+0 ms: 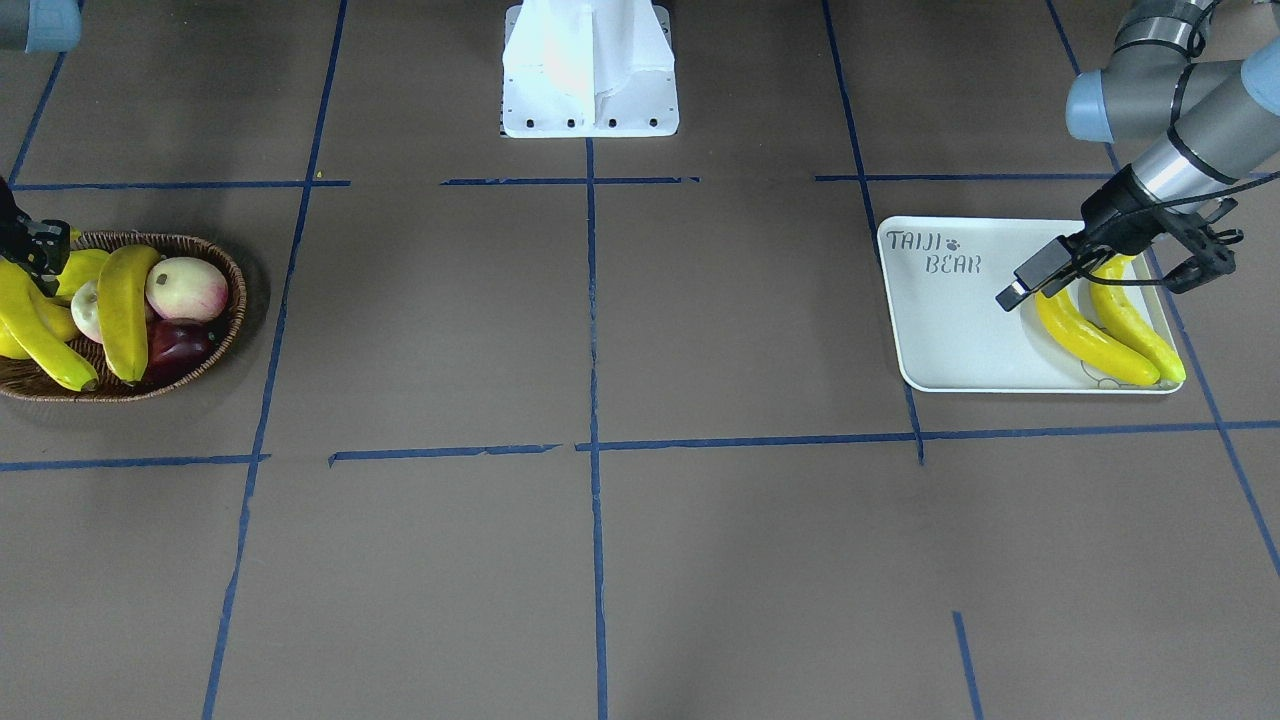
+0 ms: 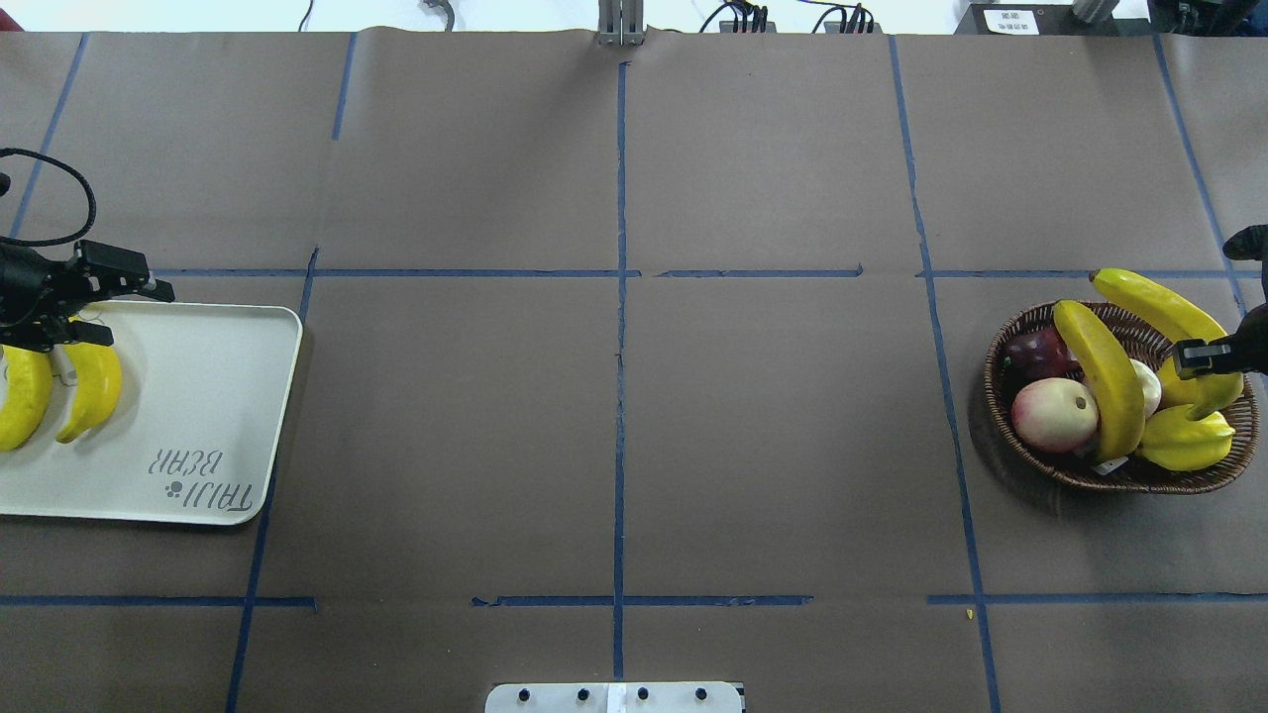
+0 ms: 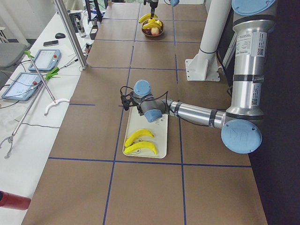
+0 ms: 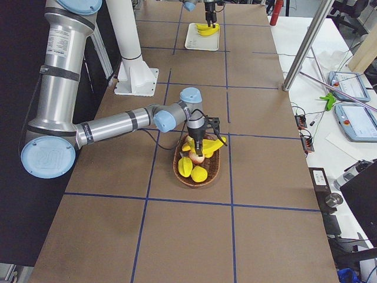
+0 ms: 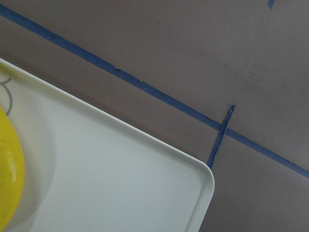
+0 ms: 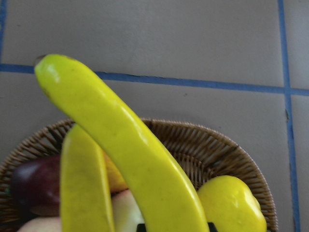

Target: Transfer all bananas from basket to plate

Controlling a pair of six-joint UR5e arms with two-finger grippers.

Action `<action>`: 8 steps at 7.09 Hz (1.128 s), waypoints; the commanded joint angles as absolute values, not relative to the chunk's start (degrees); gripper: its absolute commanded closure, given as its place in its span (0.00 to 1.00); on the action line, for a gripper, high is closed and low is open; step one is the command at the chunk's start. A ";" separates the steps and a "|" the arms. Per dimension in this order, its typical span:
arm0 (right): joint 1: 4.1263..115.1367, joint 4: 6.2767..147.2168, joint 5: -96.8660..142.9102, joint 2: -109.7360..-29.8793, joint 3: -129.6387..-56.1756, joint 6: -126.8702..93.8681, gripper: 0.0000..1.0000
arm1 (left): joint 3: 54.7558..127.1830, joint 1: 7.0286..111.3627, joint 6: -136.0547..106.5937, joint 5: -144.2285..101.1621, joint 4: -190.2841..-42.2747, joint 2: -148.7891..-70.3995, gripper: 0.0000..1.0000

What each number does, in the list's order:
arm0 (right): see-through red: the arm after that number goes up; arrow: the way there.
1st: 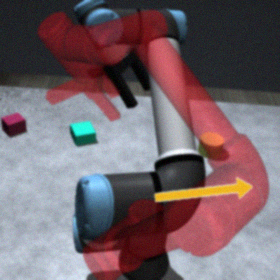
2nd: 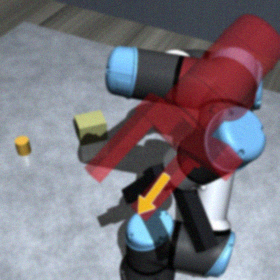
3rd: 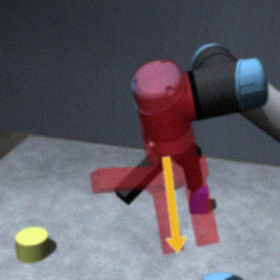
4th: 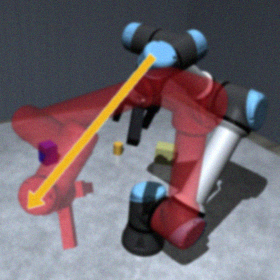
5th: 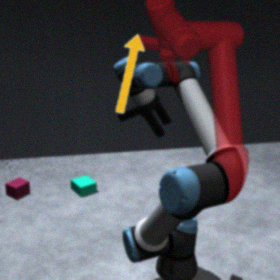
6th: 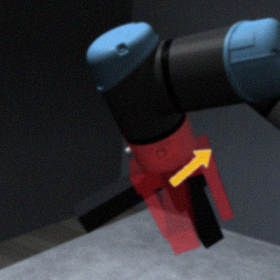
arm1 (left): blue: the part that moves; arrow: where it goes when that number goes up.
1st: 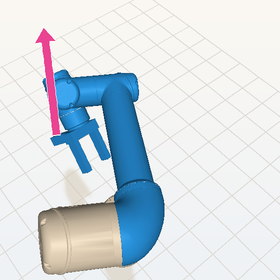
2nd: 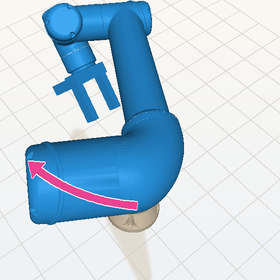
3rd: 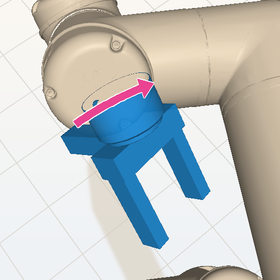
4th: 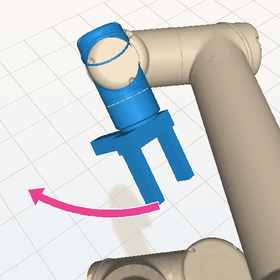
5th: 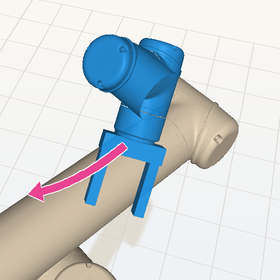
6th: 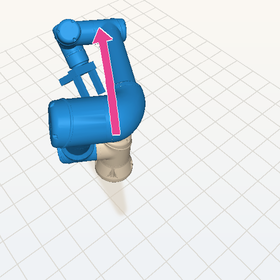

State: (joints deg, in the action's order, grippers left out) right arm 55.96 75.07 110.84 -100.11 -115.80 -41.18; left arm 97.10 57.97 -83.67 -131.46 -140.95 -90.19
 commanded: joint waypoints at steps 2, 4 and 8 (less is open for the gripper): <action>55.90 75.06 113.38 -89.42 -116.81 -41.21 0.97 | 97.91 55.38 -92.16 -131.40 -141.59 -98.84 0.00; 51.88 75.41 113.65 -83.10 -117.42 -50.12 0.97 | 98.08 52.91 -99.72 -131.13 -141.16 -104.48 0.00; 39.40 89.57 104.17 -67.11 -116.54 -62.05 0.98 | 98.09 49.06 -104.75 -128.25 -129.16 -115.62 0.00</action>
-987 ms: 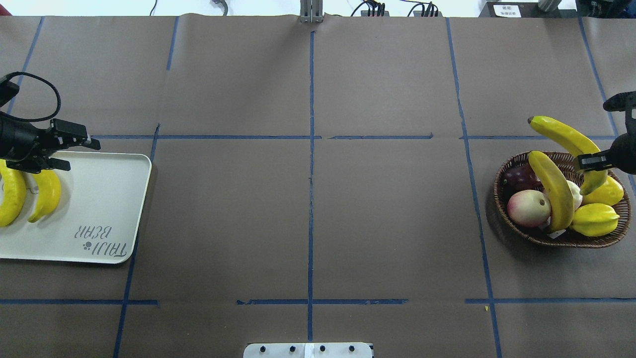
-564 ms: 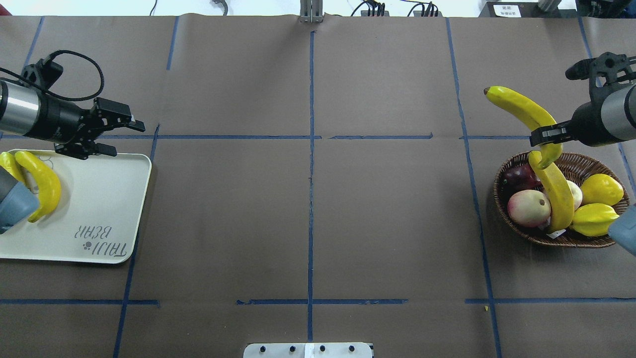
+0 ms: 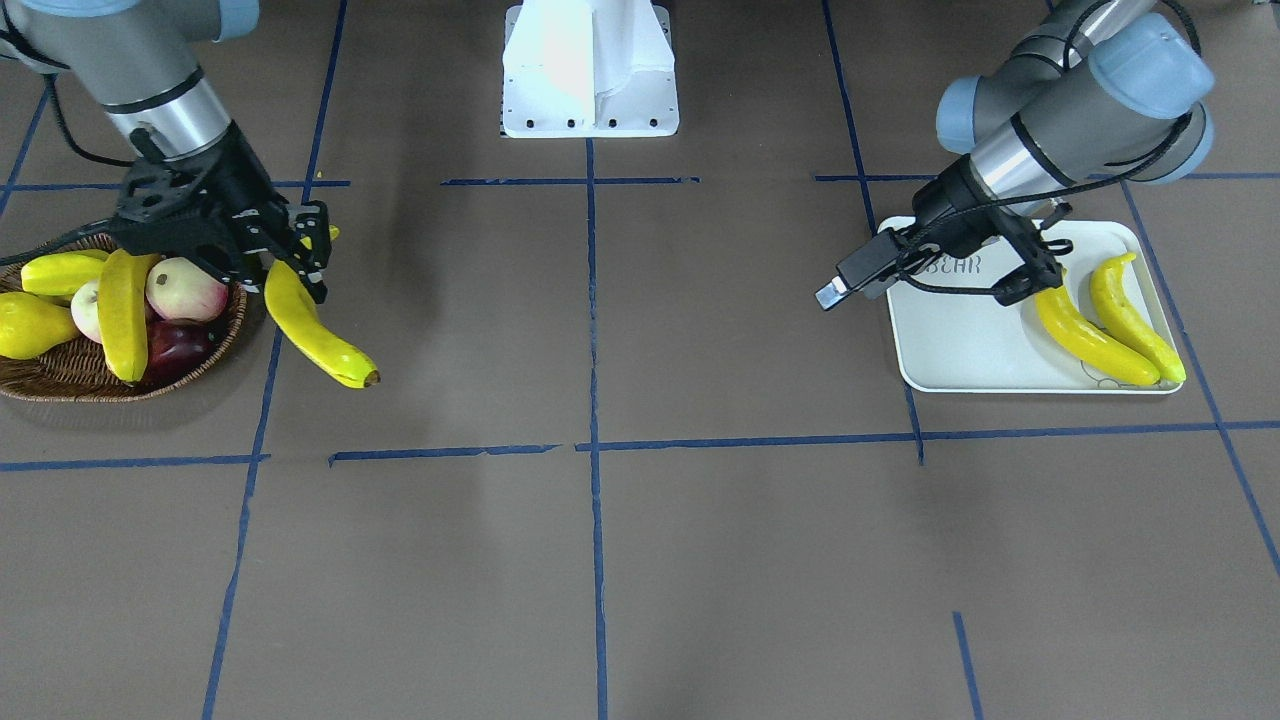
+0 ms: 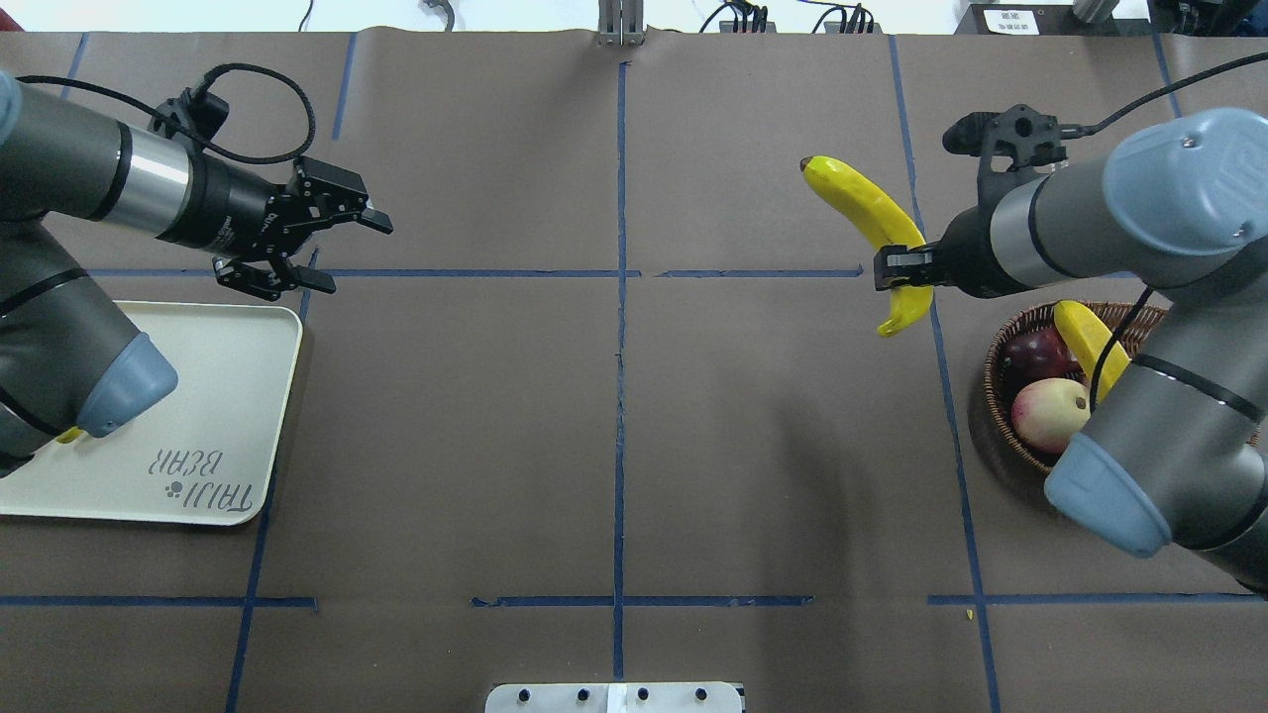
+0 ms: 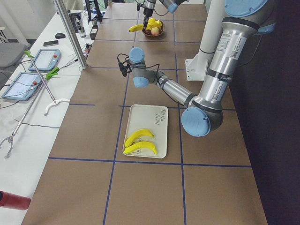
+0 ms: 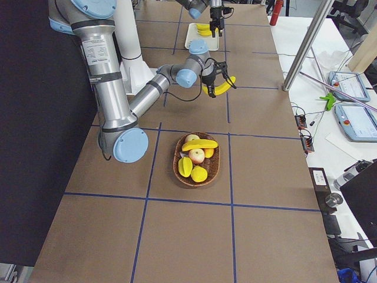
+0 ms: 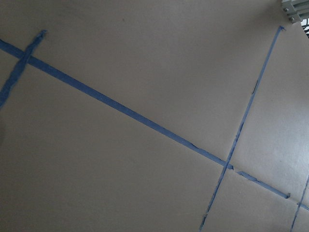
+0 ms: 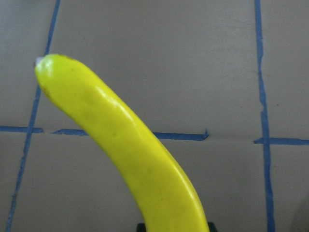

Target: Transfer all bananas from basket to plate

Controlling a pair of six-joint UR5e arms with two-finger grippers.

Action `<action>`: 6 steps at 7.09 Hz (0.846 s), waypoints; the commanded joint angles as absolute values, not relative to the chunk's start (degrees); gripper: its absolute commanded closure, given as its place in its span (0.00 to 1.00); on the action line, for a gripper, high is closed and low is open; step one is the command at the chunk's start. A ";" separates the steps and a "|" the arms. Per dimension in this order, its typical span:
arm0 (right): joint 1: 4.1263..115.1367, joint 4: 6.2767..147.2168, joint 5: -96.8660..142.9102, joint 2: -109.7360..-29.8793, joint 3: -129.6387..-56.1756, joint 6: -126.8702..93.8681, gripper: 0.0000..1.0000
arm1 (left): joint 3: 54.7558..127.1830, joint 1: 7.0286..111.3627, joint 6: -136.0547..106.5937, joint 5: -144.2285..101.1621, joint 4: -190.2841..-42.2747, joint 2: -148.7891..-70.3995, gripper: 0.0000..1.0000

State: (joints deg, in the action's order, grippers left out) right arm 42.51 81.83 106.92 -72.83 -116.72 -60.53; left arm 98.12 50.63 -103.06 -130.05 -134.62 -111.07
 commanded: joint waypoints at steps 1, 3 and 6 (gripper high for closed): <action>35.81 96.96 99.28 -62.62 -116.37 -64.92 0.99 | 98.00 47.65 -107.11 -127.28 -126.07 -118.27 0.00; 29.56 100.80 90.39 -56.63 -112.61 -71.16 0.99 | 96.95 46.85 -115.96 -127.18 -122.96 -123.81 0.00; 24.18 102.04 83.86 -48.81 -105.76 -77.76 0.99 | 92.74 43.36 -125.75 -120.36 -122.78 -131.64 0.00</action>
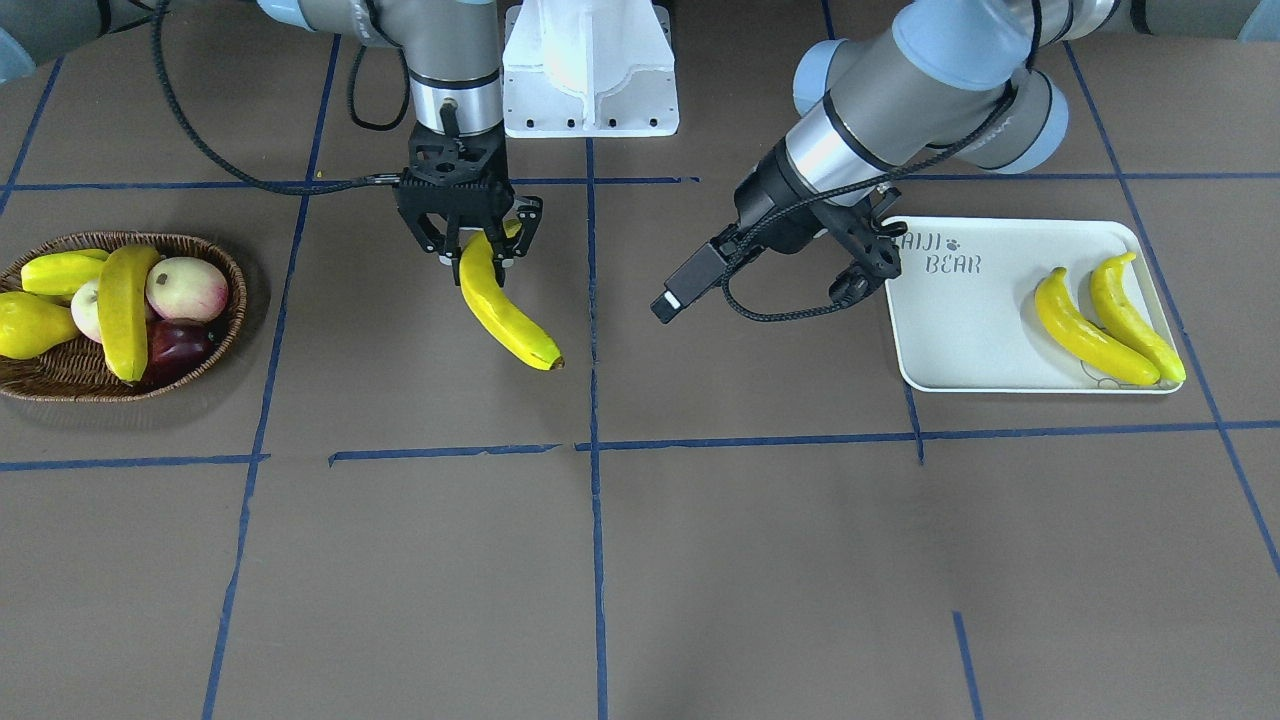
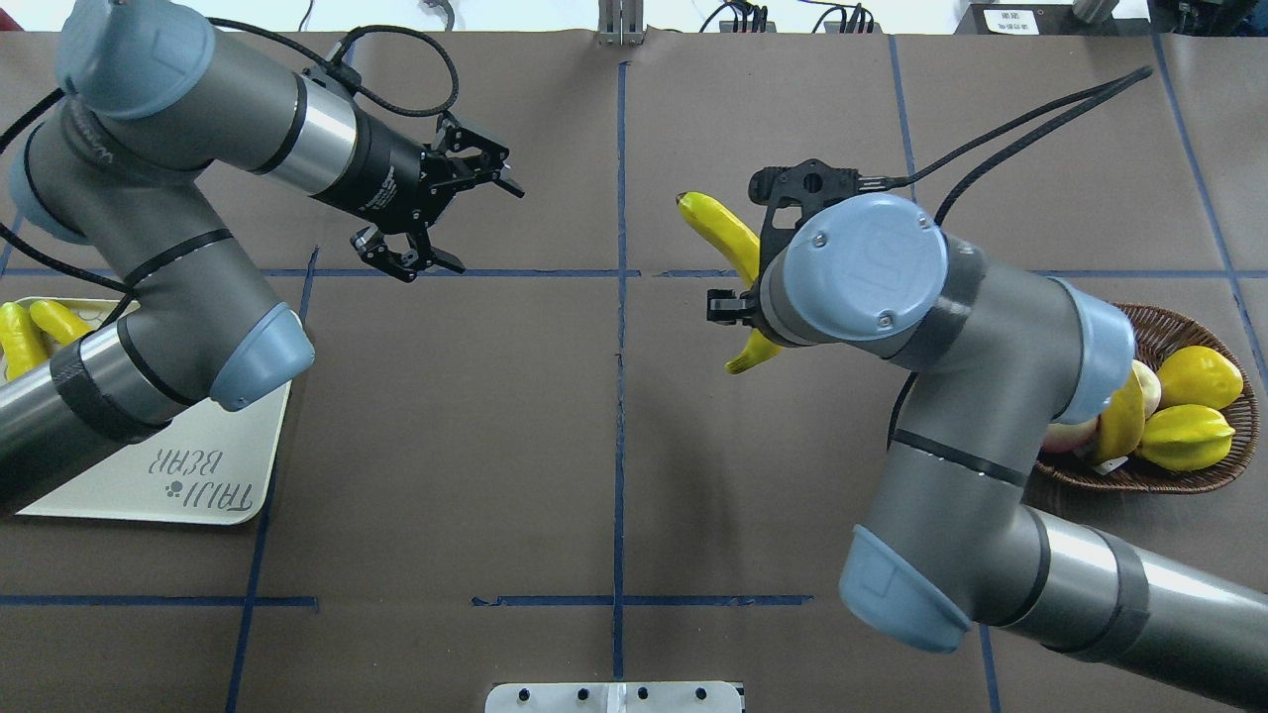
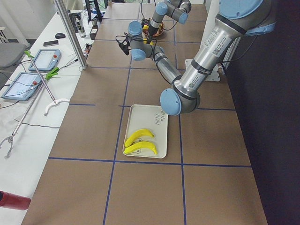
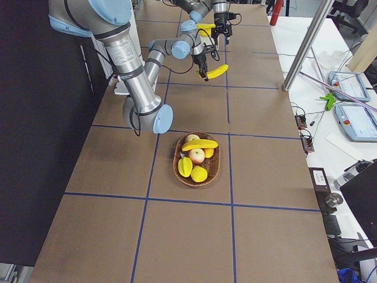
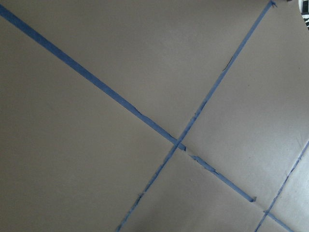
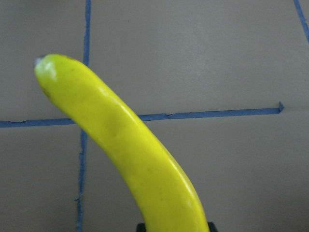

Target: Transfer all bananas from basket to plate

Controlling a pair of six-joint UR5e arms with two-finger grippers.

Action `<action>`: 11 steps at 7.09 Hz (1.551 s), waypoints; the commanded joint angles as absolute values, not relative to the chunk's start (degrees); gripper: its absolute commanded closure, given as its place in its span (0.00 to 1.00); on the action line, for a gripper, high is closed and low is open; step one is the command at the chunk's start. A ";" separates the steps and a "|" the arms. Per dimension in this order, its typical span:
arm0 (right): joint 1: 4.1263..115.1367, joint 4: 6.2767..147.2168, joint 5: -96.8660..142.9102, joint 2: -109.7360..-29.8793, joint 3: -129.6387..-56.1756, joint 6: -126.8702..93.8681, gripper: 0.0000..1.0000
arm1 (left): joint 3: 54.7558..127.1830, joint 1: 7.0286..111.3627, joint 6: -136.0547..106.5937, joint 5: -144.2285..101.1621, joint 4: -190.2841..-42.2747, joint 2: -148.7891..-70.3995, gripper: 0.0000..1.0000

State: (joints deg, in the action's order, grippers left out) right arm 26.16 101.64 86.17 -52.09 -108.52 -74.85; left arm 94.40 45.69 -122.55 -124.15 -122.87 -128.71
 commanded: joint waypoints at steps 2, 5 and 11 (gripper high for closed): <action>21.90 101.87 81.40 -45.63 -103.80 -80.67 0.99 | 91.32 40.27 -127.09 -115.60 -122.78 -133.51 0.00; 21.88 102.04 80.60 -44.74 -104.06 -80.60 0.99 | 90.36 38.58 -126.30 -115.31 -122.70 -132.28 0.00; 18.64 108.72 71.46 -45.17 -104.15 -70.41 0.98 | 90.26 38.32 -125.95 -115.49 -122.17 -132.10 0.01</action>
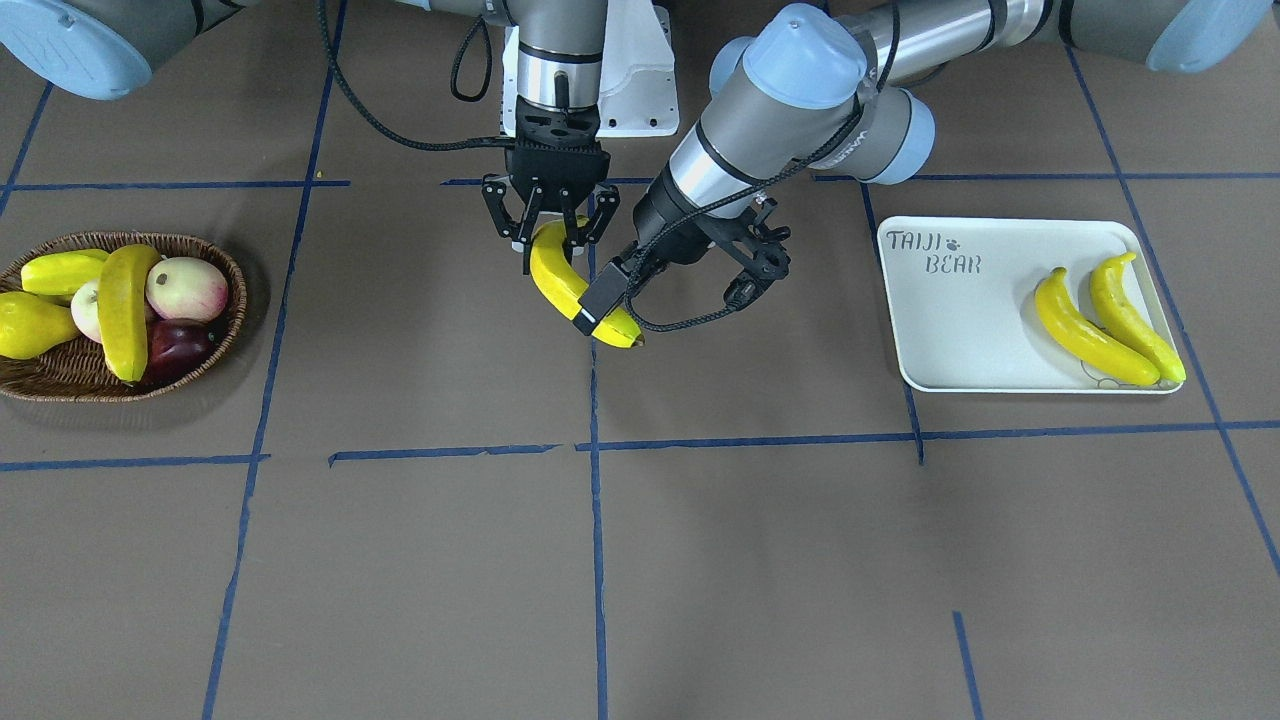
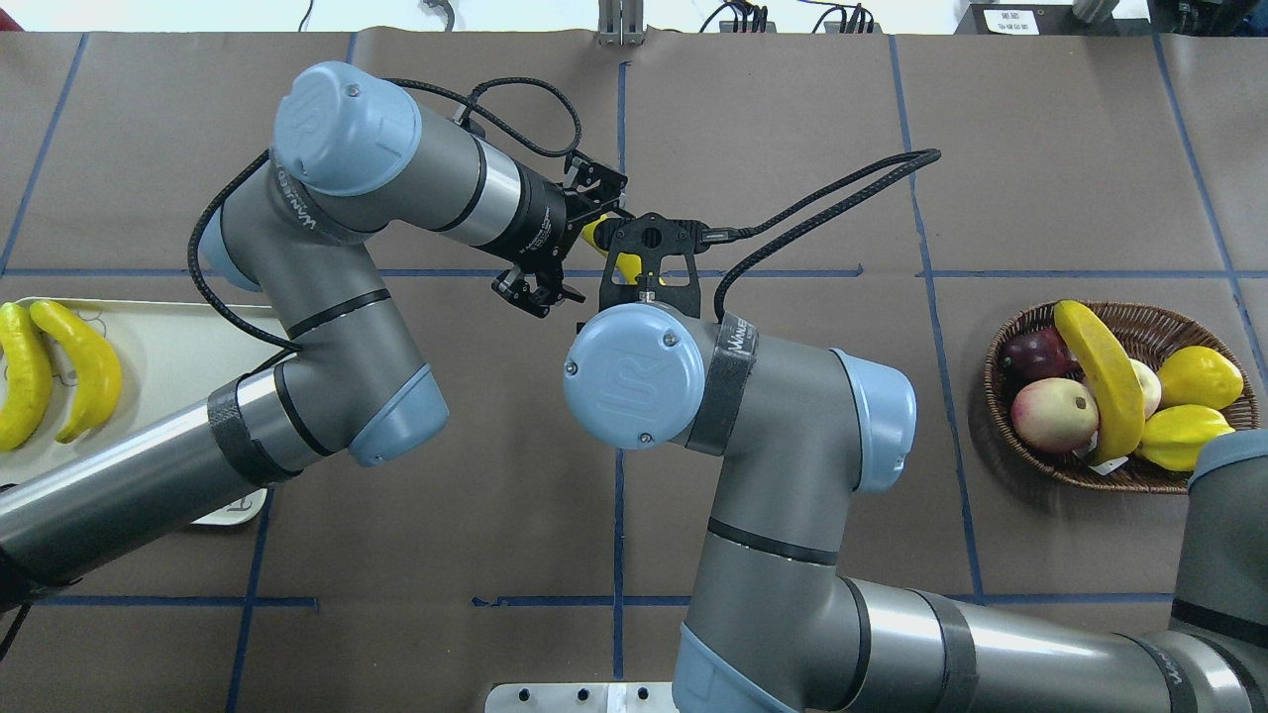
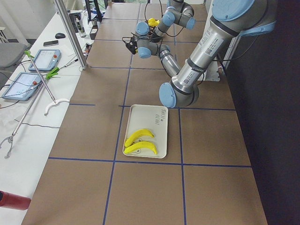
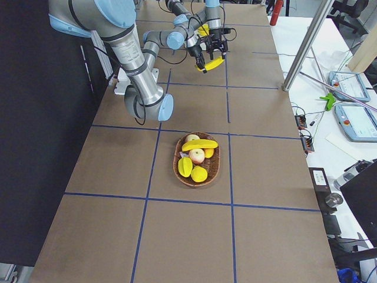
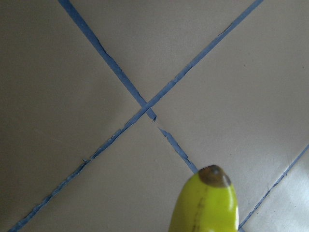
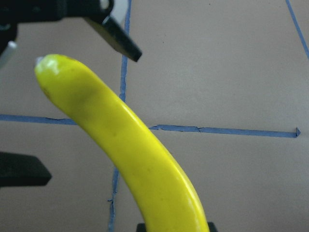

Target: Transfer all bananas from basket to plate

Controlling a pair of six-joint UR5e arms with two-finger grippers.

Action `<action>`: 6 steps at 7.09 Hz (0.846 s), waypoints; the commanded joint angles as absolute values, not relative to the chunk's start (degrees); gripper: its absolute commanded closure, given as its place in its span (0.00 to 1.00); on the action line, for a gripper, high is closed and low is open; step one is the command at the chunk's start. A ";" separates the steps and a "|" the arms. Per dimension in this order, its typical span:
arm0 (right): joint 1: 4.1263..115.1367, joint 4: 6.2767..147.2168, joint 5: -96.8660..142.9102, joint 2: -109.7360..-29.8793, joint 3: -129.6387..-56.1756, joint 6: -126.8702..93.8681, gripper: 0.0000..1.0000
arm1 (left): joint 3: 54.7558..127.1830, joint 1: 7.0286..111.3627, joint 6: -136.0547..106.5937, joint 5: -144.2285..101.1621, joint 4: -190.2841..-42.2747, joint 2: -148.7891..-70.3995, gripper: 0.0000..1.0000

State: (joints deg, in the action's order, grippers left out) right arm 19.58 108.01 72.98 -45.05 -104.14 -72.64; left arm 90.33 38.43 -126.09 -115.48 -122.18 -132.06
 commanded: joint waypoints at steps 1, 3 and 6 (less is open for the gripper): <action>17.41 108.72 68.76 -45.09 -104.15 -67.44 0.98 | 90.18 38.32 -124.47 -115.40 -121.82 -132.01 0.01; 17.40 108.72 68.38 -44.91 -104.41 -67.24 0.98 | 89.47 37.88 -124.45 -115.40 -121.47 -132.01 0.07; 17.40 108.72 68.38 -45.00 -104.50 -67.24 0.98 | 90.00 37.97 -124.45 -115.31 -120.67 -131.31 0.24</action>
